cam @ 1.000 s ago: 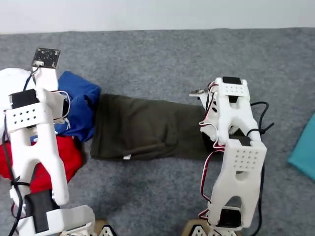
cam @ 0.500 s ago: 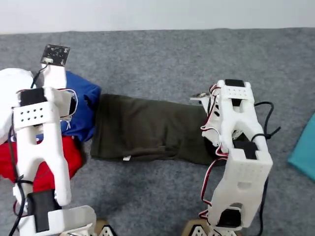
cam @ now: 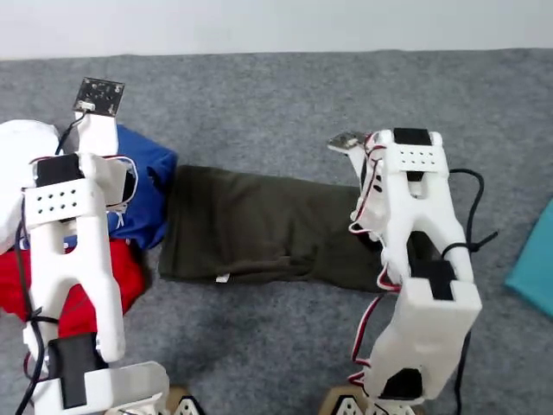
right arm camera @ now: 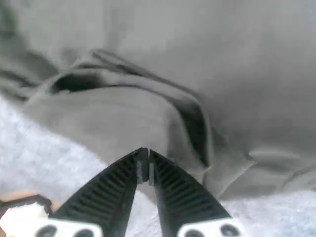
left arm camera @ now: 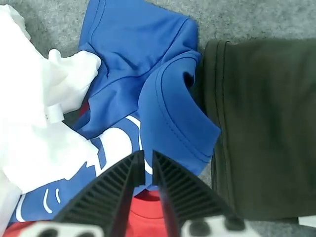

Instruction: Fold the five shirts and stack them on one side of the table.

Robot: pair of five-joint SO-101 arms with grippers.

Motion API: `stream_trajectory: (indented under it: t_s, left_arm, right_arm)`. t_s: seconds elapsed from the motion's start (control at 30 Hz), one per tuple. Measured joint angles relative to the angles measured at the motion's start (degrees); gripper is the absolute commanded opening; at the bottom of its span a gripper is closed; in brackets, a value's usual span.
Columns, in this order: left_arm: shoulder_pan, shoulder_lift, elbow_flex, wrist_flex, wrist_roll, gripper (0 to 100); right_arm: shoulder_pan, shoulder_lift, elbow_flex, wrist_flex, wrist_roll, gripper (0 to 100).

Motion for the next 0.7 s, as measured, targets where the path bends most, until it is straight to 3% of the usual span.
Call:
stream_trajectory:
  t_s: [0.23, 0.7]
  left_arm:
    - [0.00, 0.00, 0.00, 0.00, 0.00, 4]
    - [0.00, 0.00, 0.00, 0.70, 0.00, 4]
  right_arm:
    - [5.89, 5.10, -3.60, -3.52, 0.00, 0.9]
    - [3.25, 10.64, -14.33, -3.52, 0.00, 0.9]
